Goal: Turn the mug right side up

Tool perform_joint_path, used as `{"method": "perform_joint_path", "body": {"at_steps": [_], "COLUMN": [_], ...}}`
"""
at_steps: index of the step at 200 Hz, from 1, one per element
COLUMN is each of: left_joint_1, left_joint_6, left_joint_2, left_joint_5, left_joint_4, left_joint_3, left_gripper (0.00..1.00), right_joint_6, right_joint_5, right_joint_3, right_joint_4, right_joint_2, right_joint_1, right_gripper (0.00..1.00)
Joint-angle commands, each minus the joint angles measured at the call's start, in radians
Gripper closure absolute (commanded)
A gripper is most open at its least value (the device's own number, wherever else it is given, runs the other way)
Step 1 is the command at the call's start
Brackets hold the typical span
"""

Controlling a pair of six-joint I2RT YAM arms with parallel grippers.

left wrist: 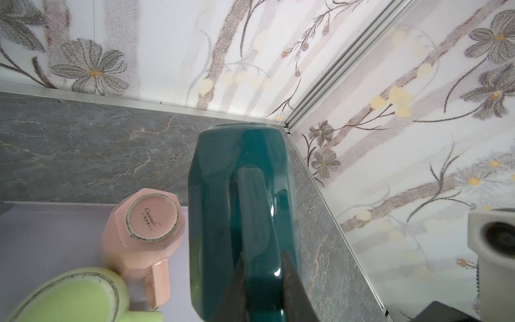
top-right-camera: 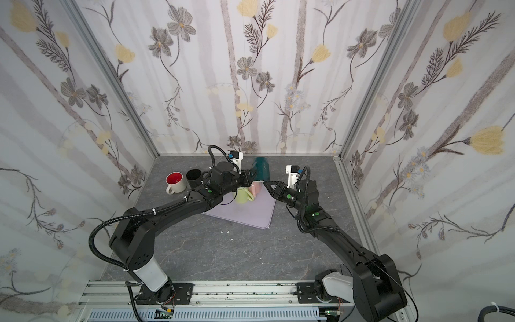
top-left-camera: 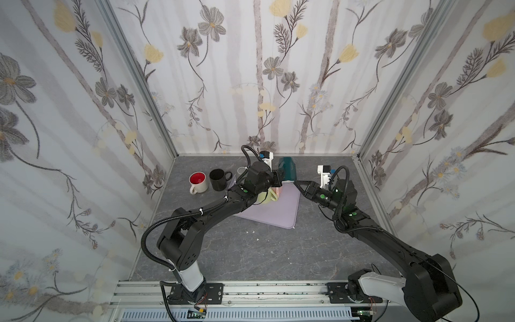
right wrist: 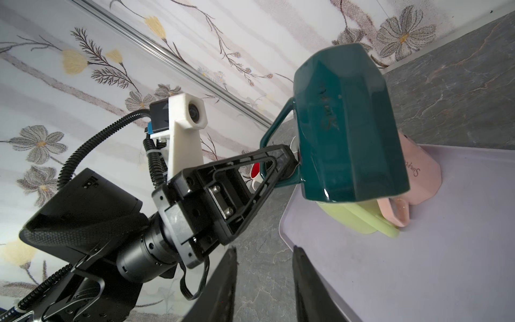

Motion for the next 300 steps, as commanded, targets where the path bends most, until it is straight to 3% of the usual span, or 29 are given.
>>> {"method": "perform_joint_path", "body": {"at_steps": [1, 45, 105, 175, 213, 300], "left_joint_1": [0.002, -0.002, -0.015, -0.022, -0.033, -0.099], "left_joint_6": [-0.054, -0.111, -0.159, -0.213, -0.229, -0.235], "left_joint_2": [-0.019, -0.065, -0.121, -0.208, -0.204, -0.194], "left_joint_5": [-0.034, -0.064, -0.091, -0.087, -0.068, -0.058], "left_joint_4": [0.157, 0.197, 0.228, 0.292, 0.306, 0.307], "left_joint_3": [-0.020, -0.074, -0.130, -0.224, -0.227, -0.222], "left_gripper": [1.00, 1.00, 1.00, 1.00, 1.00, 1.00], "right_joint_6": [0.051, 0.137, 0.288, 0.330, 0.283, 0.243], "right_joint_5": [0.008, 0.014, 0.018, 0.065, 0.084, 0.215], "right_joint_3": [-0.049, -0.127, -0.107, -0.031, 0.019, 0.006], "right_joint_4": [0.173, 0.483, 0.820, 0.917, 0.848, 0.952], "right_joint_2": [-0.002, 0.081, 0.291, 0.400, 0.393, 0.353], "right_joint_1": [0.005, 0.042, 0.071, 0.079, 0.090, 0.092], "right_gripper": [0.64, 0.57, 0.58, 0.61, 0.62, 0.67]}}
